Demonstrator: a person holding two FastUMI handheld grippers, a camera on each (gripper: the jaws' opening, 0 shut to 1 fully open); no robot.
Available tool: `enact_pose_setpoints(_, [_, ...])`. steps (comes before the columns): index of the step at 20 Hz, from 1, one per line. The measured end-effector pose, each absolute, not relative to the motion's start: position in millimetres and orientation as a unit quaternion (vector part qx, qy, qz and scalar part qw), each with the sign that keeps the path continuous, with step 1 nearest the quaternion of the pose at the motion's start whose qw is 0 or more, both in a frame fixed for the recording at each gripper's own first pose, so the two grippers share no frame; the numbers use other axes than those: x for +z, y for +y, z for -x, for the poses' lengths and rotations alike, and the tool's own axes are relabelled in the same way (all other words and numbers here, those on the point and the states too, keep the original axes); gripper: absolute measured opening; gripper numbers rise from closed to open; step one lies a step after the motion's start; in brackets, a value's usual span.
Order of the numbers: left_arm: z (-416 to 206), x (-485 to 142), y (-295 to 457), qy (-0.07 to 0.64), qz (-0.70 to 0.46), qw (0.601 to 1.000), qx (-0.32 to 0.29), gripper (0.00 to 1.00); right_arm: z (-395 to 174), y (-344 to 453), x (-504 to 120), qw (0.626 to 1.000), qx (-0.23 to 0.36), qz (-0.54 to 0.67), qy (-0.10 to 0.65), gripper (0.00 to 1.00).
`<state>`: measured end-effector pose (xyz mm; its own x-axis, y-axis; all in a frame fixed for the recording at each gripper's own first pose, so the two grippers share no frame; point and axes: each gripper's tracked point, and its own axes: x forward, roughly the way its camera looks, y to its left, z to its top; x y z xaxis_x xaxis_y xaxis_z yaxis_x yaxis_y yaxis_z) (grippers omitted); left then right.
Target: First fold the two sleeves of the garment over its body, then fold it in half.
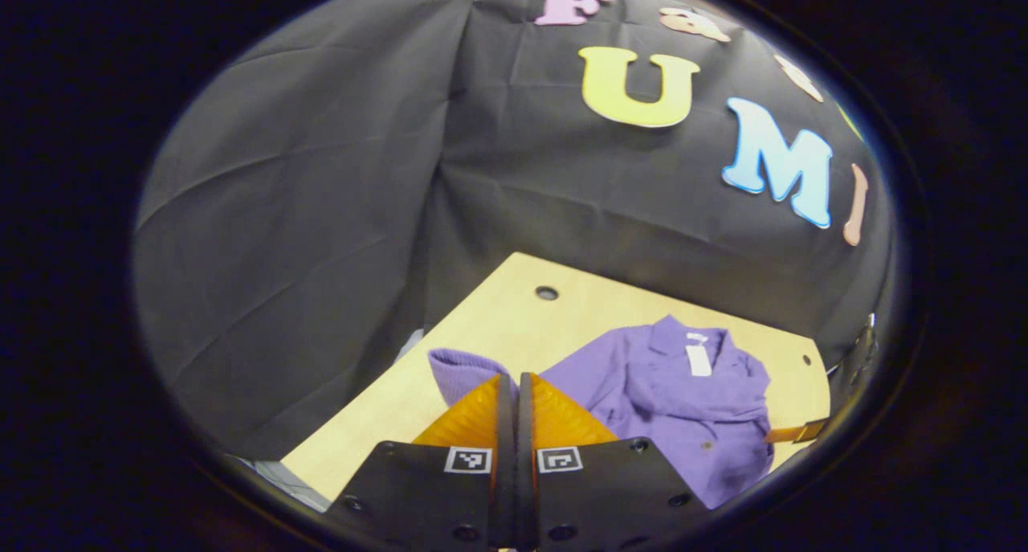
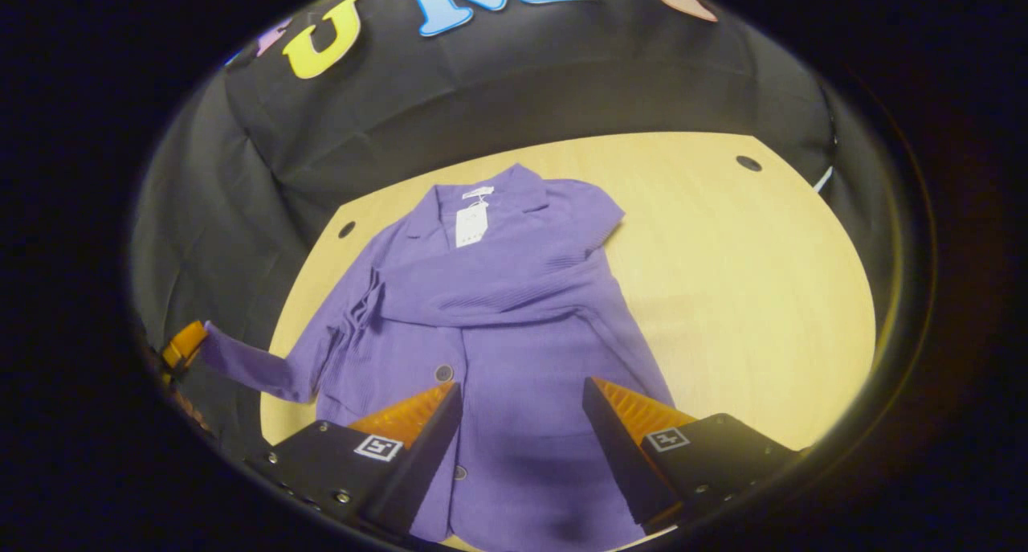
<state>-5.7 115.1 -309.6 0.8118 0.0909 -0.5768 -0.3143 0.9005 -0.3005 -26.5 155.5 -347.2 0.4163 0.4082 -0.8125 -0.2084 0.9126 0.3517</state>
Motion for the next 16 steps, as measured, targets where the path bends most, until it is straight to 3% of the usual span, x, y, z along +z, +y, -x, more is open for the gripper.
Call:
enact_pose_setpoints(5, [-58.0,-291.7,49.5,0.278,0.164,0.946,0.035,0.07,37.4,116.0,-352.5,0.837,0.148,-0.123,0.512,0.94])
enact_pose_setpoints(10, [-20.0,-386.0,35.7,0.389,0.230,0.888,0.081,0.07,46.8,74.8,-366.2,0.832,0.108,-0.139,0.526,0.94])
enact_pose_setpoints(11, [-9.5,-400.1,41.1,0.403,0.235,0.880,0.095,0.14,47.9,69.0,-368.2,0.830,0.102,-0.142,0.530,0.94])
enact_pose_setpoints(14, [6.9,-430.4,48.2,0.418,0.217,0.876,0.104,0.73,47.2,61.8,-369.0,0.829,0.094,-0.145,0.531,0.94])
enact_pose_setpoints(15, [7.0,-436.9,44.0,0.422,0.221,0.874,0.094,0.60,47.5,60.6,-367.9,0.829,0.094,-0.144,0.531,0.94])
enact_pose_setpoints(16, [7.9,-439.9,37.1,0.428,0.227,0.871,0.084,0.67,47.7,60.2,-367.4,0.829,0.095,-0.142,0.532,0.94])
